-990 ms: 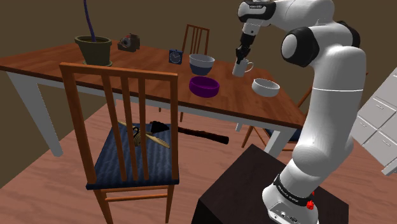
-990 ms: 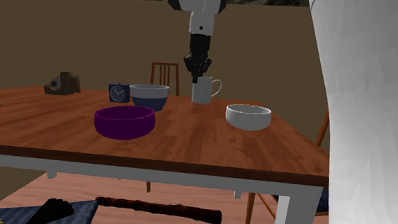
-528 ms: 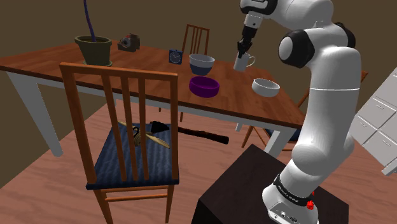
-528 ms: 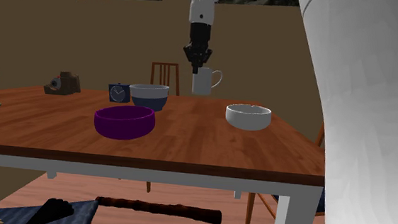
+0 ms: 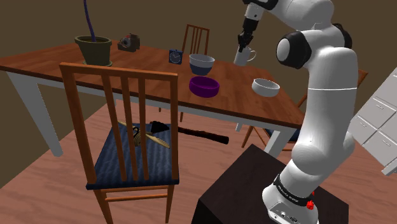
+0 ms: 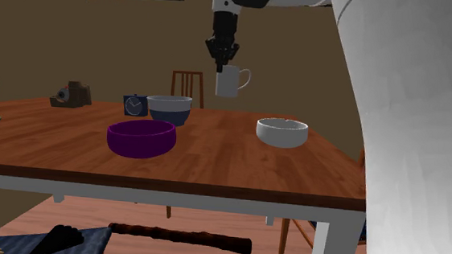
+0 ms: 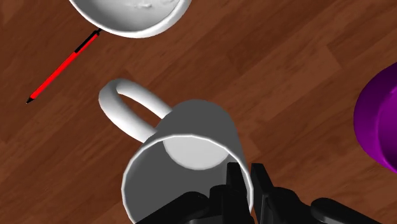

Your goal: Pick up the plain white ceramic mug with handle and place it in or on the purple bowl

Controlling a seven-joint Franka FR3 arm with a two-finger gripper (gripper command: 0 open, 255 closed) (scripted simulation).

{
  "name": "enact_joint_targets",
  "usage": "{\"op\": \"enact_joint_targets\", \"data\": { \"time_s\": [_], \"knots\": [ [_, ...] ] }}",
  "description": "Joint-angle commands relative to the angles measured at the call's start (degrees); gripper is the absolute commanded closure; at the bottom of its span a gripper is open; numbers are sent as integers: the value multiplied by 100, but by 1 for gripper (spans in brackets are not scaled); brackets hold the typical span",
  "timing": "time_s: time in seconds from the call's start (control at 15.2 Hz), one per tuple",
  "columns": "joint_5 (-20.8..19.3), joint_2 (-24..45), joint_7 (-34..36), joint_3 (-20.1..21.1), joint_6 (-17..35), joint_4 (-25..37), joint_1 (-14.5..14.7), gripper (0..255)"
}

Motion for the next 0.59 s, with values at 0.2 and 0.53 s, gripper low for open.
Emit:
{"op": "enact_joint_targets", "data": {
  "time_s": [0.2,0.53],
  "knots": [
    [-424,-842,608,83,269,-1027,765,255],
    [-757,-1438,1305,296,370,-1643,1358,255]
  ]
}}
